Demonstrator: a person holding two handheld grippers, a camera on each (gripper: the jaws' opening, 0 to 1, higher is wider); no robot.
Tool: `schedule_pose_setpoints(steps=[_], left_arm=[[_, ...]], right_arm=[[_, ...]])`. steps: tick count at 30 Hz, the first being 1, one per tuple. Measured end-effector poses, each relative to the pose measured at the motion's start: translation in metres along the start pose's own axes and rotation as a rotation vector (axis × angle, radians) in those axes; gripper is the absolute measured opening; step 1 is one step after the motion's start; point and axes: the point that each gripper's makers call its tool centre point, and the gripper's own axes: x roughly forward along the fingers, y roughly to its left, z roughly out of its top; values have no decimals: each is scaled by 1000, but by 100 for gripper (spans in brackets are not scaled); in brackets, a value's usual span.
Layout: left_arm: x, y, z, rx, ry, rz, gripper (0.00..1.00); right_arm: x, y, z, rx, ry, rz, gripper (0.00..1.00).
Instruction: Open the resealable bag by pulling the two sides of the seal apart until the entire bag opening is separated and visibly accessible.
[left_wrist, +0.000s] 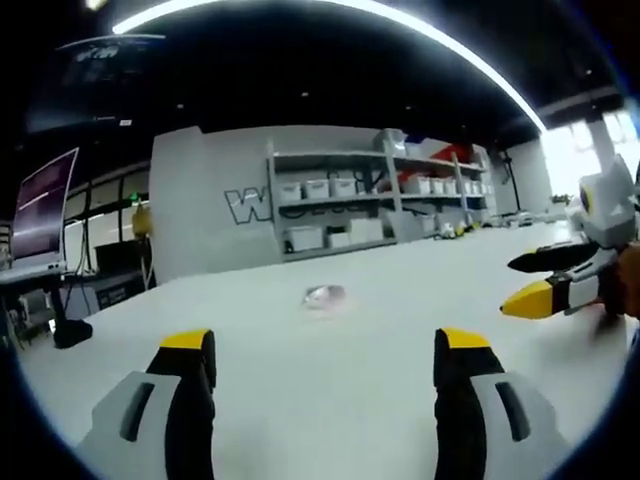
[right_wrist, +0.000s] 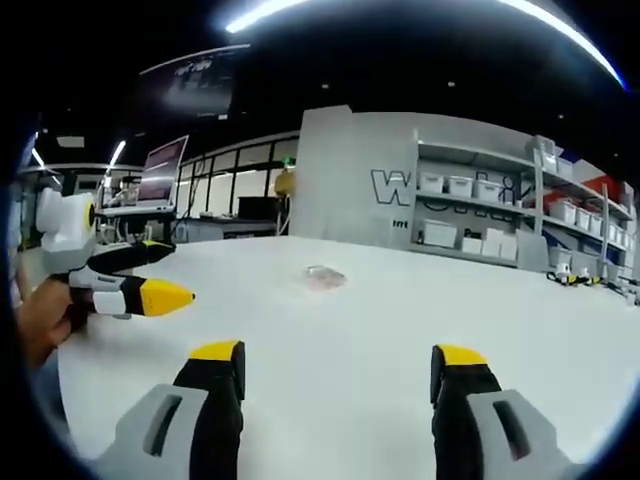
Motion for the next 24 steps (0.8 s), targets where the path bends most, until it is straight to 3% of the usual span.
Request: schedule_pose_setpoints(steps=[4, 9, 24], left_arm=[[0, 0, -2, 1, 7, -3, 89], [1, -1, -3, 0, 11, -8, 89], [2, -2, -6, 0, 25, -12, 89]], right_arm=[[1, 0, 0, -5, 1, 8, 72], [0, 4, 0, -14, -6, 34, 57], [1, 5, -2, -8, -2, 52, 47]])
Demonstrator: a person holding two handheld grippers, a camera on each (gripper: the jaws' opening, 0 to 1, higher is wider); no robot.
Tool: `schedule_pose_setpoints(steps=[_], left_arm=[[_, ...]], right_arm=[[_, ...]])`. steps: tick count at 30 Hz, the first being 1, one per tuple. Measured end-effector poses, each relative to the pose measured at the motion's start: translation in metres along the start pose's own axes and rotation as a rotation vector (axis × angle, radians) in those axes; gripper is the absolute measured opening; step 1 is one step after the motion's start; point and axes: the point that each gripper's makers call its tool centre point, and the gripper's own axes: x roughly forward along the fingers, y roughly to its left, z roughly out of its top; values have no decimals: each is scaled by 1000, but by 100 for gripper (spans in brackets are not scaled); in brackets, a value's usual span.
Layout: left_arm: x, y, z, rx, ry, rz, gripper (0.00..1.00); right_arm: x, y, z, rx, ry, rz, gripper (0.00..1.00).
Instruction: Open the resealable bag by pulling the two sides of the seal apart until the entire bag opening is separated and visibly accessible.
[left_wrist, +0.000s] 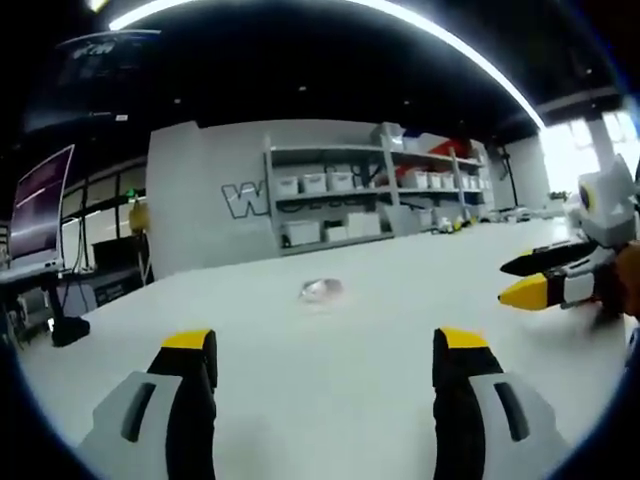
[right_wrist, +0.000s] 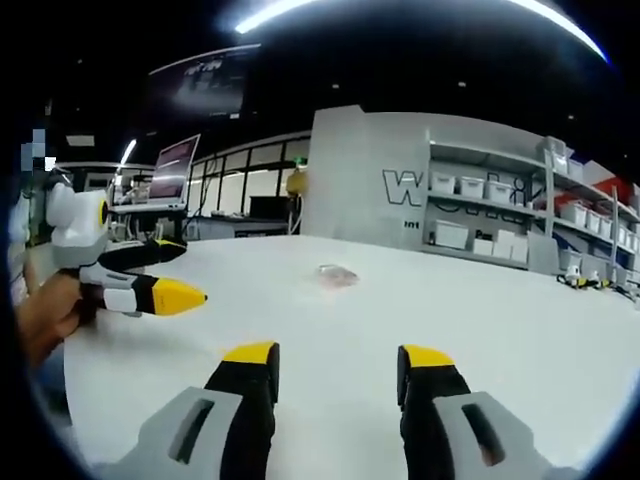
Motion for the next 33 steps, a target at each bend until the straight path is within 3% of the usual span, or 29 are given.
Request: schedule_pose_setpoints(steps=[33], left_arm=[[0, 1, 0, -9, -3, 2, 88]], right_arm=[[6, 6, 0, 15, 14, 30, 44]])
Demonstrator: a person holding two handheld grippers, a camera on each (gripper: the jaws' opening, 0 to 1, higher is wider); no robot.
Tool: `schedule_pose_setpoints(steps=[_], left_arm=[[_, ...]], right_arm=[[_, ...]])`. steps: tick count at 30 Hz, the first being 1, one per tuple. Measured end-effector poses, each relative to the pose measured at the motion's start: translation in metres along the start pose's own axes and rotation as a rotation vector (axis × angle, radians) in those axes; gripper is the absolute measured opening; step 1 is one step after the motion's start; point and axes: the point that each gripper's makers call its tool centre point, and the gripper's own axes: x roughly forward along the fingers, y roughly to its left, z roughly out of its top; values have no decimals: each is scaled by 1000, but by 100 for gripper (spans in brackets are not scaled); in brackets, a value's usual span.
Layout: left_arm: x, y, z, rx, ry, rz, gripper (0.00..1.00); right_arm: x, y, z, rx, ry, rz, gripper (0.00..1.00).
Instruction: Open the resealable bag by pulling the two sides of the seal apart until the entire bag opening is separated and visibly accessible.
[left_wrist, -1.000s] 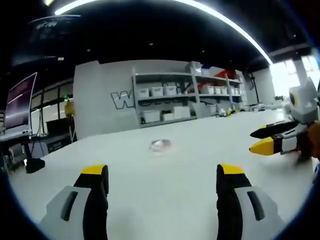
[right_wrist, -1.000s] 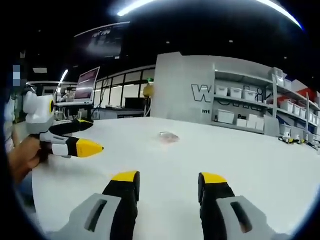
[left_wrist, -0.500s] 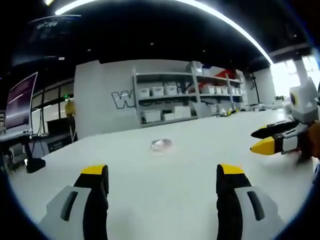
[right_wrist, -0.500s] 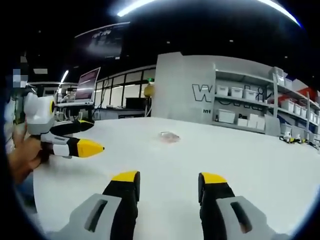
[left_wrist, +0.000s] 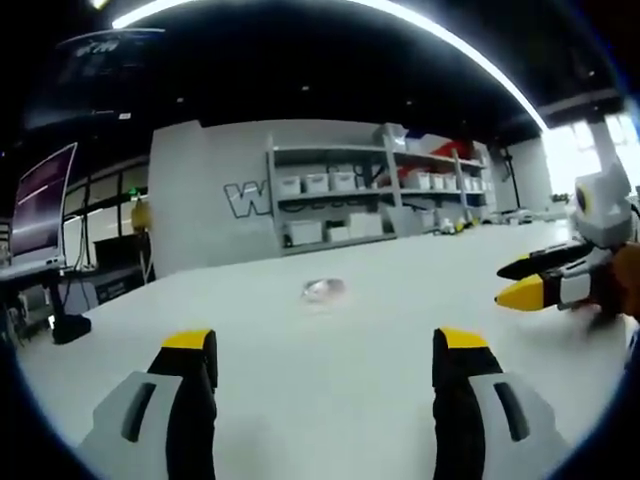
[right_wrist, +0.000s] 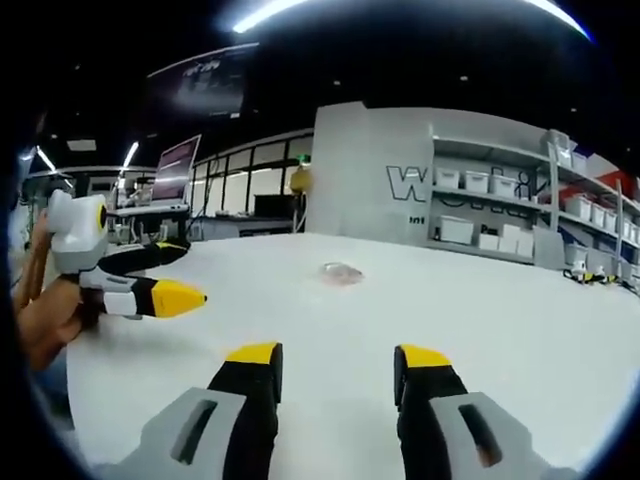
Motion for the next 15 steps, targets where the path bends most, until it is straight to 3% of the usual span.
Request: schedule_pose_setpoints(steps=[15], left_arm=[[-1, 0, 0, -2, -1, 2, 88]], right_arm=[[1, 1, -1, -16, 0, 6, 38]])
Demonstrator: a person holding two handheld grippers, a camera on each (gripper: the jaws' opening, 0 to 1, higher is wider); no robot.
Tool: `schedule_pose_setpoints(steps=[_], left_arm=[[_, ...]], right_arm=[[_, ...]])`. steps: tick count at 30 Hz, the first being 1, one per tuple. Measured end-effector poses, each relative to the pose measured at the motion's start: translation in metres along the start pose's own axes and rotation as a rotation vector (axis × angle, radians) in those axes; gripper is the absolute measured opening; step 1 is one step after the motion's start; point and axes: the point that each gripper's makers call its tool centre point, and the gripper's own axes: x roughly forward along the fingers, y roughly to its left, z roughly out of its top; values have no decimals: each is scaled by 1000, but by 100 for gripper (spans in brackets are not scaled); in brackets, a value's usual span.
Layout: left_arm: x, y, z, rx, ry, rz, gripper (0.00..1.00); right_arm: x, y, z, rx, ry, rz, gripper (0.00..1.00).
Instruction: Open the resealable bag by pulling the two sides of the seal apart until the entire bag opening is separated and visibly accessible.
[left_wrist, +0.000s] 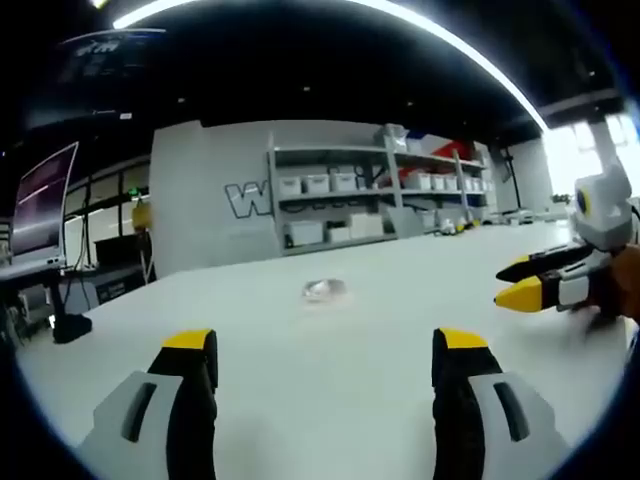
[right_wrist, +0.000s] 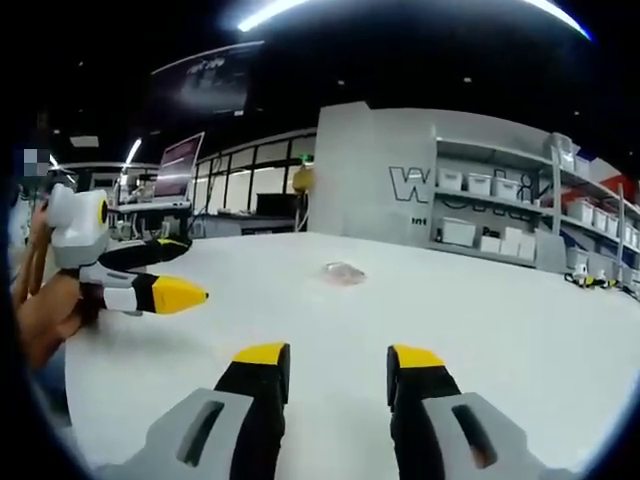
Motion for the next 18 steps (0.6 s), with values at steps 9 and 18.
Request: schedule_pose_setpoints(steps=[9, 18], left_arm=[[0, 1, 0, -4, 1, -2, 88], [0, 0, 0, -6, 1, -3, 88]], right_arm=[[1, 0, -2, -5, 12, 4, 36], [2, -2, -3, -6, 14, 6, 36]])
